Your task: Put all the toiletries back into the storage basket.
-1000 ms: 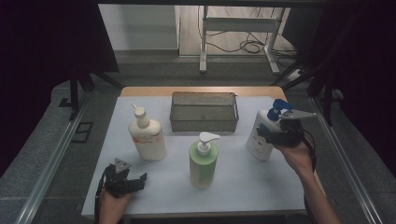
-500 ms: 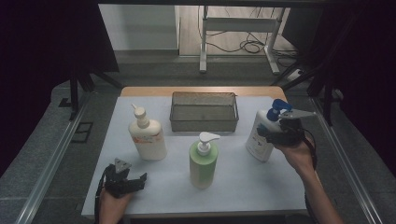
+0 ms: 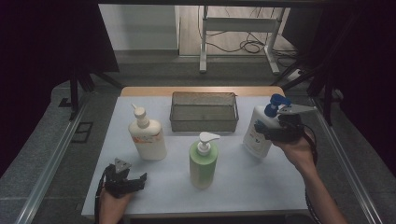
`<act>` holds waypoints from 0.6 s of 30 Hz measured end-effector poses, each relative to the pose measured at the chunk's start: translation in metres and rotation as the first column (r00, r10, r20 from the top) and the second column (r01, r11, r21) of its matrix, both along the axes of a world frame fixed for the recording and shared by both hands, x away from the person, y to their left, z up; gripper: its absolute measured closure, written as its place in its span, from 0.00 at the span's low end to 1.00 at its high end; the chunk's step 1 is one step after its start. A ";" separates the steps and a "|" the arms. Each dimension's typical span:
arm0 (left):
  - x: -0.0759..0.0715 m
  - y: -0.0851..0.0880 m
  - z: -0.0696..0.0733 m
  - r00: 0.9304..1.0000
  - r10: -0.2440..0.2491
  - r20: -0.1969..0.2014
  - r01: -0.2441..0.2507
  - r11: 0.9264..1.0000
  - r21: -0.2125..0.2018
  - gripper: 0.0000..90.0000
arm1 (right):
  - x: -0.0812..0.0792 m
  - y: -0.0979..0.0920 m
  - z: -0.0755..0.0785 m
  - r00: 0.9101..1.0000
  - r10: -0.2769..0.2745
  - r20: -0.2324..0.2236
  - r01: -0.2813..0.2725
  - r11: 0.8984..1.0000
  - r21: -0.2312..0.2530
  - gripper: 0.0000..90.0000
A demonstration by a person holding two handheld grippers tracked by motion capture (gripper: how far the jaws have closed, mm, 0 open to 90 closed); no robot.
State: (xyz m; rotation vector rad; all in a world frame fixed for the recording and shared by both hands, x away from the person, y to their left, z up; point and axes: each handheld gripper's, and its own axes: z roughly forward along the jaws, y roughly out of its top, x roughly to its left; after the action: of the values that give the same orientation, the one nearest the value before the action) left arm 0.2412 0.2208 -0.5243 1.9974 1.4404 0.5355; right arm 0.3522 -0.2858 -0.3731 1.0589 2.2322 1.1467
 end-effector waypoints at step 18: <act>0.000 0.000 0.000 1.000 0.000 0.000 0.000 1.000 0.000 0.13 | 0.010 0.032 0.034 0.998 0.060 0.024 -0.060 0.998 0.008 0.43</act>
State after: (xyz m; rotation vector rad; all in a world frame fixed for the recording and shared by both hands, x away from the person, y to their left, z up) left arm 0.2412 0.2208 -0.5243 1.9973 1.4404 0.5354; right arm 0.3621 -0.2536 -0.3393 0.9827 2.2562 1.1891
